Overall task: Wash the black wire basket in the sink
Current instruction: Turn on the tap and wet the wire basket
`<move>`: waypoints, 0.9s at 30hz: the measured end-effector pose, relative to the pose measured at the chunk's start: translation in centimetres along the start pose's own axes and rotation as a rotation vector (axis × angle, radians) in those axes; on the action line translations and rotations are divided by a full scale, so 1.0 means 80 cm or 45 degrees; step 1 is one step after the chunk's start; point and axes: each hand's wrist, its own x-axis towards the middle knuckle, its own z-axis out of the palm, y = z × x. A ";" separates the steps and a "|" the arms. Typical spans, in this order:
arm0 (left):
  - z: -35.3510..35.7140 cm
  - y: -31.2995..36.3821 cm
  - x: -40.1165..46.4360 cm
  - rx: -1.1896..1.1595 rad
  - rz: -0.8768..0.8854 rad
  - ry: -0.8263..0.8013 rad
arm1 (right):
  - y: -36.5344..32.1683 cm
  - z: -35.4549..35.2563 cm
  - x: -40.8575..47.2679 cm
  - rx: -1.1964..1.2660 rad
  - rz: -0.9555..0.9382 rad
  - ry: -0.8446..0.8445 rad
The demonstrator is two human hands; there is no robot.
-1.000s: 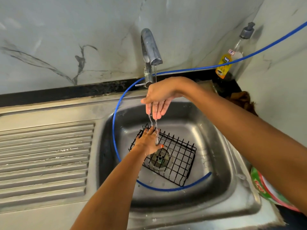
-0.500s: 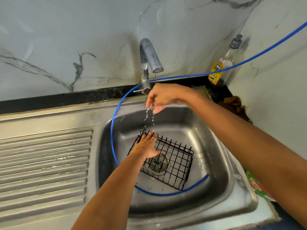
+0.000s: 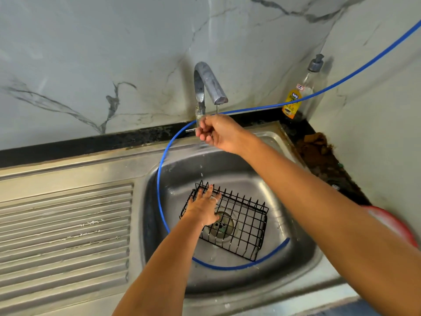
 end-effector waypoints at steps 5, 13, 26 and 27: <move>-0.002 0.005 -0.003 0.042 -0.006 -0.027 | -0.009 -0.012 -0.026 -1.125 0.359 -0.456; -0.003 0.012 -0.006 -0.009 0.026 -0.062 | -0.001 -0.022 -0.031 -1.459 0.137 -0.240; 0.012 0.003 -0.012 0.036 0.072 -0.104 | 0.021 -0.020 -0.022 -1.360 0.514 -0.426; 0.012 0.003 -0.012 0.035 0.068 -0.109 | 0.025 -0.019 -0.017 -1.317 0.475 -0.335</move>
